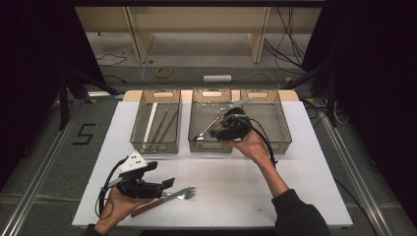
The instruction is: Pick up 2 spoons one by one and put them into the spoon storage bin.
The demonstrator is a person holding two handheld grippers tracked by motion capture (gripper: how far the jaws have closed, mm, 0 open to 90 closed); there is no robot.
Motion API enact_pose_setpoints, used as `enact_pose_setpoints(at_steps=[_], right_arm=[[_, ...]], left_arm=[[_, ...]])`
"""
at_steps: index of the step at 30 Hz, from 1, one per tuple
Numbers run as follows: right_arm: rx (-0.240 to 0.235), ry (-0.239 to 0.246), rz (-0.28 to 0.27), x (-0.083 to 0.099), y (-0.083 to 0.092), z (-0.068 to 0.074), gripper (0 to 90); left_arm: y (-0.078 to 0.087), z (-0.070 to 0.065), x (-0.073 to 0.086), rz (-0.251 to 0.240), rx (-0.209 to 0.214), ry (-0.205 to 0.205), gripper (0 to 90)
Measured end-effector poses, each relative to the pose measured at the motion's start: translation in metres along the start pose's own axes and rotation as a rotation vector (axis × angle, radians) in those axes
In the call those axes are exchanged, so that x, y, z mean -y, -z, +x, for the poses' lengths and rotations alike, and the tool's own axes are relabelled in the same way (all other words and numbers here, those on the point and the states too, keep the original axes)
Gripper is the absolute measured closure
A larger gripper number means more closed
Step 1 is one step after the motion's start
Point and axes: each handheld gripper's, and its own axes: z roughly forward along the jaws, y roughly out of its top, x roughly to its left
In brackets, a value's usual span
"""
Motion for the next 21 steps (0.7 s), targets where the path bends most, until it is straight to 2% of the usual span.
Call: enact_pose_setpoints(at_steps=[8, 12, 15, 18, 21], right_arm=[[-0.039, 0.025, -0.033, 0.03, 0.027, 0.014, 36.7], [-0.059, 0.026, -0.055, 0.044, 0.039, 0.018, 35.9], [-0.076, 0.023, -0.071, 0.055, 0.046, 0.021, 34.3], [-0.085, 0.019, -0.081, 0.062, 0.05, 0.023, 33.8], [-0.093, 0.013, -0.102, 0.068, 0.055, 0.026, 33.8]], left_arm=[[-0.001, 0.001, -0.001, 0.184, -0.036, -0.017, 16.6], [-0.003, 0.003, 0.001, 0.248, -0.048, -0.021, 16.8], [-0.004, 0.004, 0.003, 0.281, -0.046, -0.021, 17.0], [-0.006, 0.002, 0.004, 0.313, -0.061, -0.033, 17.2], [-0.008, 0.003, 0.006, 0.341, -0.051, -0.044, 17.4]])
